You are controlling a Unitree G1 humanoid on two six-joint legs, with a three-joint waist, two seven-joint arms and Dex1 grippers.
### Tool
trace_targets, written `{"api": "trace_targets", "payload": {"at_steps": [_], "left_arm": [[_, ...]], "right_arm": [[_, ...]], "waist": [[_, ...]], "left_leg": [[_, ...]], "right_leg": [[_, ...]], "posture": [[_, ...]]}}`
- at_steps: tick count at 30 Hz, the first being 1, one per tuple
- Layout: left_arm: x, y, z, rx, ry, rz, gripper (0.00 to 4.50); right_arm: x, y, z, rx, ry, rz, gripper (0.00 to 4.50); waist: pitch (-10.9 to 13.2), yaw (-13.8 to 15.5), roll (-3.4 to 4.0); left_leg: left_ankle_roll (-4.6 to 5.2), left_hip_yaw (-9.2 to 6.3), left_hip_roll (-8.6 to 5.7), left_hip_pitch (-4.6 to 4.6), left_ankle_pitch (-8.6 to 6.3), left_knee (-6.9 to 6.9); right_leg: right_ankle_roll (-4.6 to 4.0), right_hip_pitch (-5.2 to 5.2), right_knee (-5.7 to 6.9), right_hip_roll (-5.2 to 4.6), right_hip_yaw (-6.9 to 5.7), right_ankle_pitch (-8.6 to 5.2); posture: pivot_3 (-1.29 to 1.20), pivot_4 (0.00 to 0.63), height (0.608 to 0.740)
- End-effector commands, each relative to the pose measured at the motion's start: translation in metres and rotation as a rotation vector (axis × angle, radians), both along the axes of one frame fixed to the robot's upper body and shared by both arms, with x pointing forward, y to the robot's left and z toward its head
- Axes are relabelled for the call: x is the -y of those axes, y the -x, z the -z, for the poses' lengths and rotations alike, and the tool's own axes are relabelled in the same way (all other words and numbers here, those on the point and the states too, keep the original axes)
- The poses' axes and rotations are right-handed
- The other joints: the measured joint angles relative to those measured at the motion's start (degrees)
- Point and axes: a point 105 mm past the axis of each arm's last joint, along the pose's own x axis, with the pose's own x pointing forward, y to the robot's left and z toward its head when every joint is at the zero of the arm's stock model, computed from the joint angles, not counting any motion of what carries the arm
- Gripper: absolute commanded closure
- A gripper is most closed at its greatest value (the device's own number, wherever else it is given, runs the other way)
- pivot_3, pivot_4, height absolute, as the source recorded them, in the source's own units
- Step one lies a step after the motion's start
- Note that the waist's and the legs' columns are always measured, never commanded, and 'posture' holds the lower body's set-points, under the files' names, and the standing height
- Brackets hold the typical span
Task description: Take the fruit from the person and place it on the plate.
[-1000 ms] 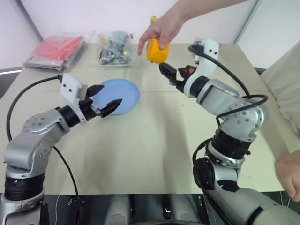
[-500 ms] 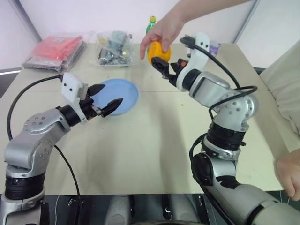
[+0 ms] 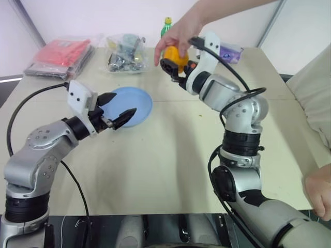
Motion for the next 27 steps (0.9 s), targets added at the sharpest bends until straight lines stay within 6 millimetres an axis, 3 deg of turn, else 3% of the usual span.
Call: {"api": "trace_targets", "payload": {"at_steps": [1,6,7,15,23,27], "left_arm": [[0.0,0.007,-0.013,0.056,0.003,-0.005,0.0],[0.001,0.007,-0.012,0.054,0.004,-0.008,0.0],[0.0,0.007,-0.012,0.054,0.004,-0.008,0.0],[-0.001,0.006,-0.012,0.049,0.003,-0.014,0.0],[-0.025,0.019,-0.001,0.0,-0.037,-0.096,0.0],[-0.04,0.031,0.002,-0.012,-0.048,-0.168,0.0]], "right_arm": [[-0.003,0.001,-0.021,0.089,-0.004,-0.004,0.03],[-0.005,0.002,-0.023,0.11,-0.001,-0.014,2.28],[-0.005,0.002,-0.023,0.111,-0.001,-0.014,2.42],[-0.004,0.003,-0.018,0.098,0.018,-0.016,2.42],[-0.033,0.009,0.037,-0.004,0.106,-0.129,2.42],[-0.066,0.008,0.06,-0.022,0.12,-0.219,2.42]], "waist": [[0.0,0.0,0.0],[0.0,0.0,0.01],[0.0,0.0,0.01],[0.0,0.0,0.01],[0.0,-0.1,0.03],[0.0,-0.7,0.01]], "left_leg": [[0.0,0.0,0.0,0.0,0.0,0.0],[0.0,0.0,0.0,-0.01,0.0,-0.02],[0.0,0.0,0.0,-0.01,0.0,-0.02],[0.0,0.0,0.01,-0.01,0.0,-0.04],[0.0,-0.04,0.03,0.0,0.0,-0.23],[0.0,-0.07,0.03,0.01,0.0,-0.33]], "right_leg": [[0.0,0.0,0.0,0.0,0.0,0.0],[0.0,0.0,-0.03,0.0,0.0,0.0],[0.0,0.0,-0.03,0.0,0.0,0.0],[0.0,-0.01,-0.04,0.0,0.0,0.0],[-0.01,-0.11,-0.12,0.0,0.03,0.0],[-0.01,-0.14,-0.13,0.0,0.04,0.0]], "posture": [[0.0,0.15,0.731],[0.0,0.15,0.731],[0.0,0.15,0.731],[0.0,0.15,0.731],[0.0,0.15,0.731],[0.0,0.15,0.731]]}}
